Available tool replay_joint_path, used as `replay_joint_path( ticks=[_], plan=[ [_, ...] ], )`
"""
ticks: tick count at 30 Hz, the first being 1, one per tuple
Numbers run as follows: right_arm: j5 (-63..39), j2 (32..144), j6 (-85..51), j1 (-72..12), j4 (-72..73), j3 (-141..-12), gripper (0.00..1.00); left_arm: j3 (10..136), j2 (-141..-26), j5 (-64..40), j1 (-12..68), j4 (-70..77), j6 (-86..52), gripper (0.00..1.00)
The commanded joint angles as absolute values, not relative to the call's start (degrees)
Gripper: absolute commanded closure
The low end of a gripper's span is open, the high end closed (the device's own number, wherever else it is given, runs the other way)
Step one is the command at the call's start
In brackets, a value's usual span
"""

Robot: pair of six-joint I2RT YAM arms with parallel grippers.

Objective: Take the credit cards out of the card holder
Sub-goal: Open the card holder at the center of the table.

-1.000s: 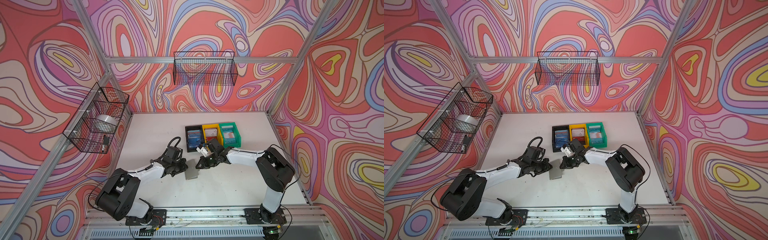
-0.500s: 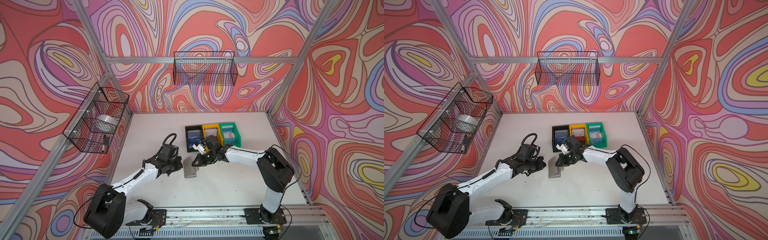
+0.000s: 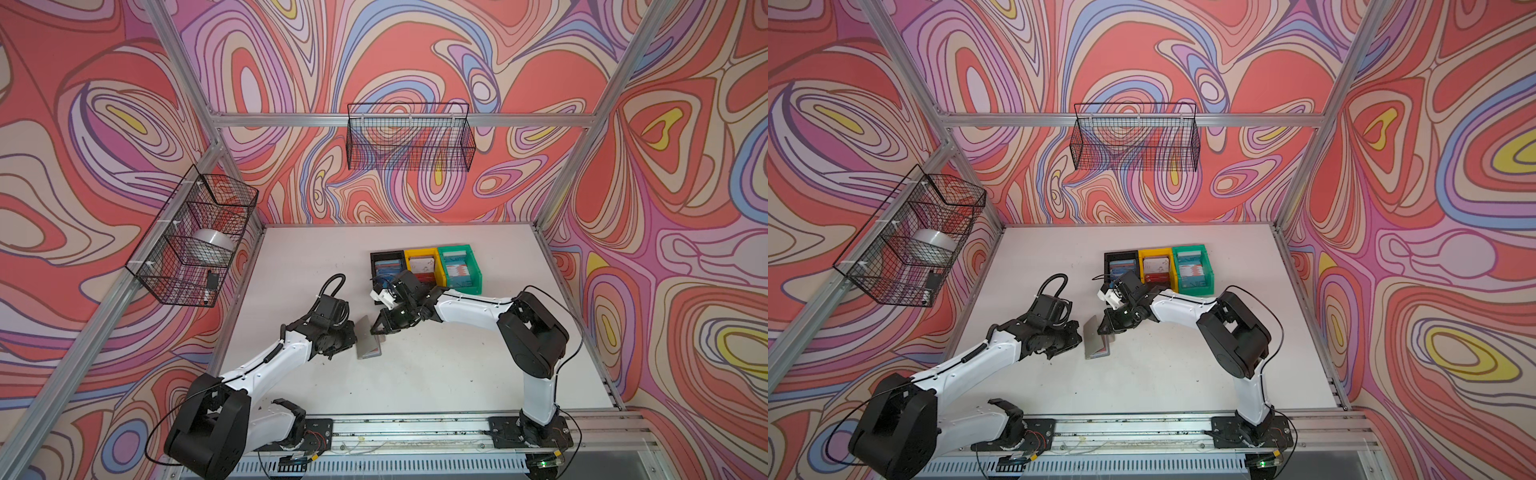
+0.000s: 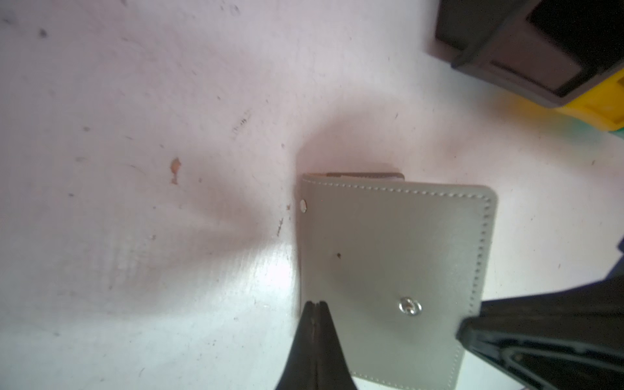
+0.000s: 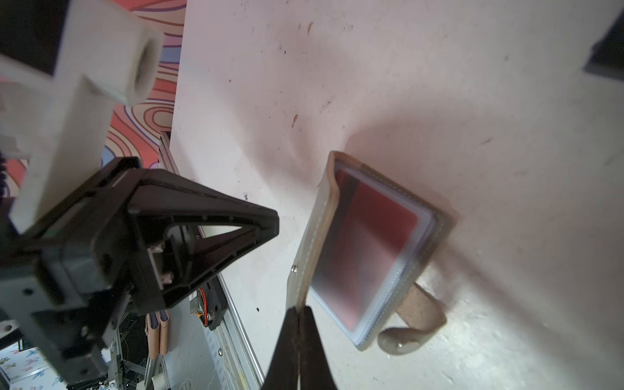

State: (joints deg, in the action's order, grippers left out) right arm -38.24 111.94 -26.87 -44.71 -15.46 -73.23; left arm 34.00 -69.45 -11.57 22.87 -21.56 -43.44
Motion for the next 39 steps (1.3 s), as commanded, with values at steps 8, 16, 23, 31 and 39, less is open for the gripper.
replay_joint_path(
  ticks=[8, 16, 23, 31, 39],
  plan=[
    [-38.5, 112.1, -25.7, -45.2, -17.2, -74.6, 1.00, 30.5, -76.8, -12.9, 21.2, -16.4, -44.3, 1.00],
    [-38.8, 111.4, -25.8, -45.3, -16.5, -73.7, 1.00, 31.2, -83.9, -21.5, 21.2, -5.4, -44.0, 1.00],
    [-39.5, 112.4, -26.5, -45.4, -15.3, -73.4, 1.00, 32.2, -85.9, -27.8, 21.2, -2.4, -42.8, 1.00],
    [-40.0, 117.0, -27.1, -45.4, -14.9, -75.1, 1.00, 32.9, -78.7, -26.1, 21.3, -12.8, -39.5, 1.00],
    [-40.9, 119.0, -28.0, -45.4, -13.0, -73.9, 0.82, 33.2, -71.2, -19.5, 20.7, -25.3, -36.1, 1.00]
  ],
)
